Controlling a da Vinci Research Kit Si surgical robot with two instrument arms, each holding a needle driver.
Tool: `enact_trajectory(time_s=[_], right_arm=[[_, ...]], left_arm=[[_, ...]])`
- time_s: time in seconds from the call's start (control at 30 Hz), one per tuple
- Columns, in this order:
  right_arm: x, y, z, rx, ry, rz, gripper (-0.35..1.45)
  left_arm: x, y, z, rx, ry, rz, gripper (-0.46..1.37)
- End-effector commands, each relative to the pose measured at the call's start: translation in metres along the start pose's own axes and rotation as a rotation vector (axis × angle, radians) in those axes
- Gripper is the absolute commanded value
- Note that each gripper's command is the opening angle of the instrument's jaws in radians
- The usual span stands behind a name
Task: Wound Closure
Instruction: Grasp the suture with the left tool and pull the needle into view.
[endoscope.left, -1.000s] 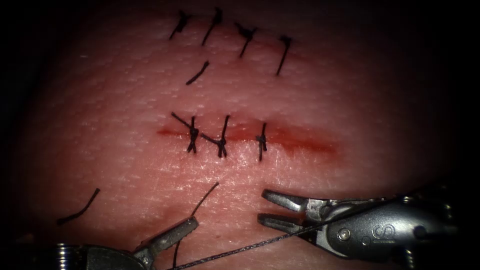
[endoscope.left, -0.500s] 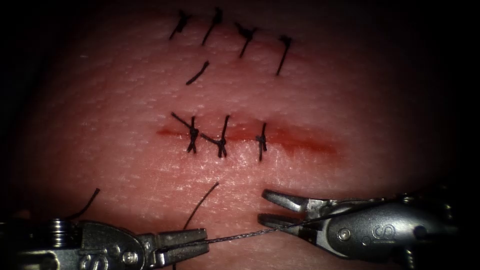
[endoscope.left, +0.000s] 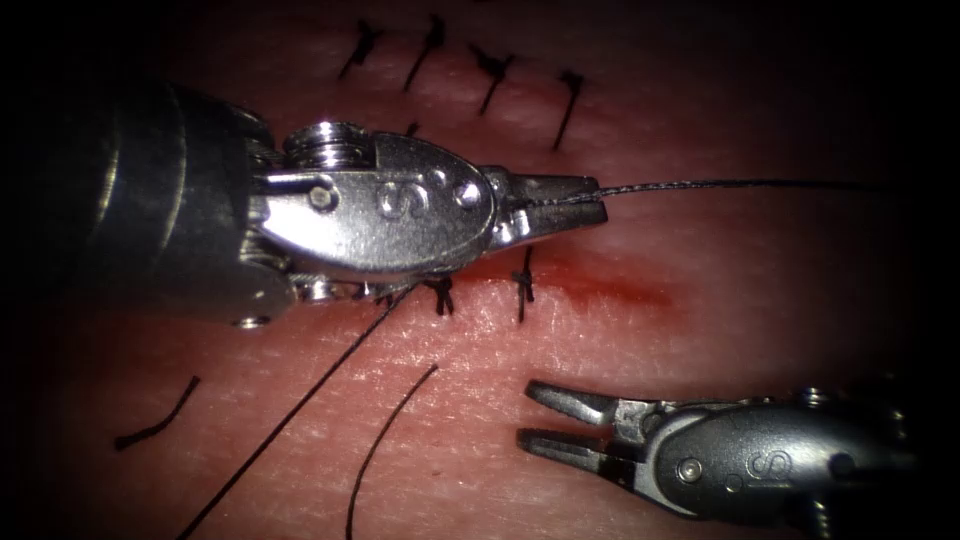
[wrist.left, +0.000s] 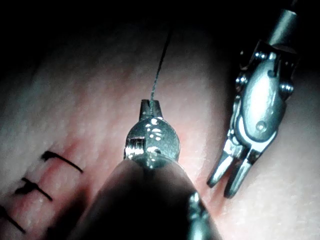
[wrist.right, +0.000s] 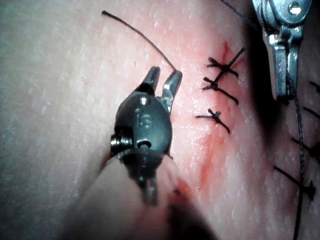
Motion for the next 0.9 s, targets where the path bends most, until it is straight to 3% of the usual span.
enact_trajectory(time_s=[0.03, 0.33, 0.53, 0.9], right_arm=[[0.0000, 0.0000, 0.0000, 0.000, 0.001, -0.001, -0.03], [0.0000, -0.0002, 0.0000, 0.003, -0.001, -0.001, -0.03], [0.0000, -0.0003, 0.0000, 0.003, 0.000, -0.002, -0.04], [-0.0001, -0.0004, 0.0001, 0.004, -0.002, -0.004, -0.05]], left_arm=[[0.0004, -0.0004, 0.0013, -0.027, 0.018, -0.009, -0.35], [0.0044, -0.0044, 0.0098, -0.062, 0.090, 0.078, -0.35], [0.0070, -0.0079, 0.0151, -0.038, 0.163, 0.198, -0.35], [0.0115, -0.0136, 0.0246, 0.031, 0.199, 0.254, -0.35]])
